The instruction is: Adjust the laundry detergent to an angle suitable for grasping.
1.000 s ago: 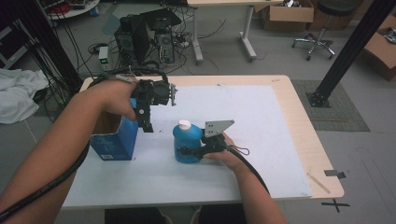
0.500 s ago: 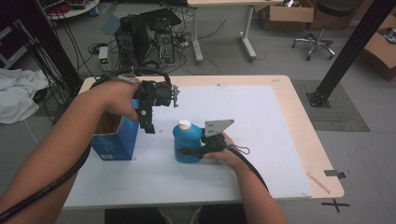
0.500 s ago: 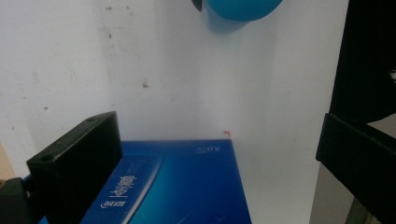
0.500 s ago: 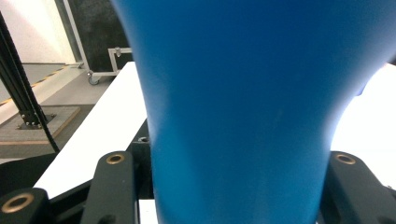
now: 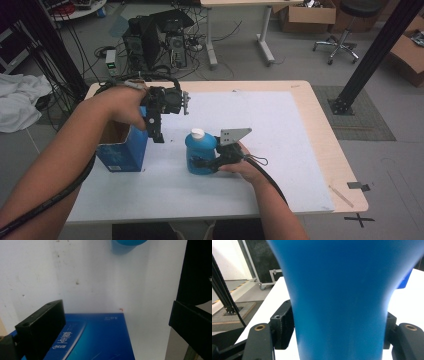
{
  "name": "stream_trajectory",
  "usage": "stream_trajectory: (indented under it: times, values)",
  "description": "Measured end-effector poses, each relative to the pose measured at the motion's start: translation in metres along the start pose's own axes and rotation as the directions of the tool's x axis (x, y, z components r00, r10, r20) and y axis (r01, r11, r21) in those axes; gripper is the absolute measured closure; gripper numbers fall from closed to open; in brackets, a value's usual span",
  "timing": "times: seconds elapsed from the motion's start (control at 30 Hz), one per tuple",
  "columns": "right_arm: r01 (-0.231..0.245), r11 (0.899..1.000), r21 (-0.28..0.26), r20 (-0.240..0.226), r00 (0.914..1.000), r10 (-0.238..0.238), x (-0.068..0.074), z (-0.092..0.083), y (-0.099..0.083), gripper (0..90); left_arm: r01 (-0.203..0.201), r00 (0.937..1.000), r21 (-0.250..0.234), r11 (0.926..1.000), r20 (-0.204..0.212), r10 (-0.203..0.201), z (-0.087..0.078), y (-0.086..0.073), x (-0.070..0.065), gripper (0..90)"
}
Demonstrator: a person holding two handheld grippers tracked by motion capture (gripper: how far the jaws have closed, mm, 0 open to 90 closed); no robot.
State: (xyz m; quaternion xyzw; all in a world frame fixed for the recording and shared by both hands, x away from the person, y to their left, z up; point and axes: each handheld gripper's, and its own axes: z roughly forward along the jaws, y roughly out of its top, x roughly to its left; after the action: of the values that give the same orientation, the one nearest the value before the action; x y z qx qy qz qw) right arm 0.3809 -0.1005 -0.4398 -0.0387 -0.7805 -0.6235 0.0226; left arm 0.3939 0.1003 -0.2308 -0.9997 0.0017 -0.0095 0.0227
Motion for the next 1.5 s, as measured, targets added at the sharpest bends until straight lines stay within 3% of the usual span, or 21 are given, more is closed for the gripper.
stream_trajectory:
  times: [0.27,0.57,0.83,1.1,1.5]
  values:
    - [-0.024,1.000,-0.008,0.044,0.9987,0.024,0.0013,-0.0014,0.0005,21.1,0.002,1.0000,-0.004,1.0000,0.000,-0.002,0.0008,-0.0012,-0.0006,1.2]
    - [-0.030,1.000,-0.007,0.064,0.9975,0.031,0.0055,-0.0022,0.0042,15.0,0.000,1.0000,-0.004,1.0000,-0.001,0.000,0.0011,-0.0005,-0.0018,1.2]
    - [-0.045,0.999,-0.005,0.088,0.9951,0.046,0.0067,-0.0038,0.0058,15.0,0.000,1.0000,-0.008,1.0000,-0.003,0.000,0.0019,-0.0013,-0.0027,1.1]
    - [-0.031,0.999,-0.011,0.081,0.9962,0.032,0.0093,-0.0065,0.0098,14.9,-0.001,1.0000,-0.009,1.0000,-0.004,0.001,0.0017,-0.0017,-0.0030,1.1]
    - [-0.052,0.999,-0.007,0.091,0.9945,0.052,0.0092,-0.0052,0.0075,14.9,0.002,1.0000,-0.013,0.9999,-0.006,-0.002,0.0013,-0.0033,-0.0037,1.1]
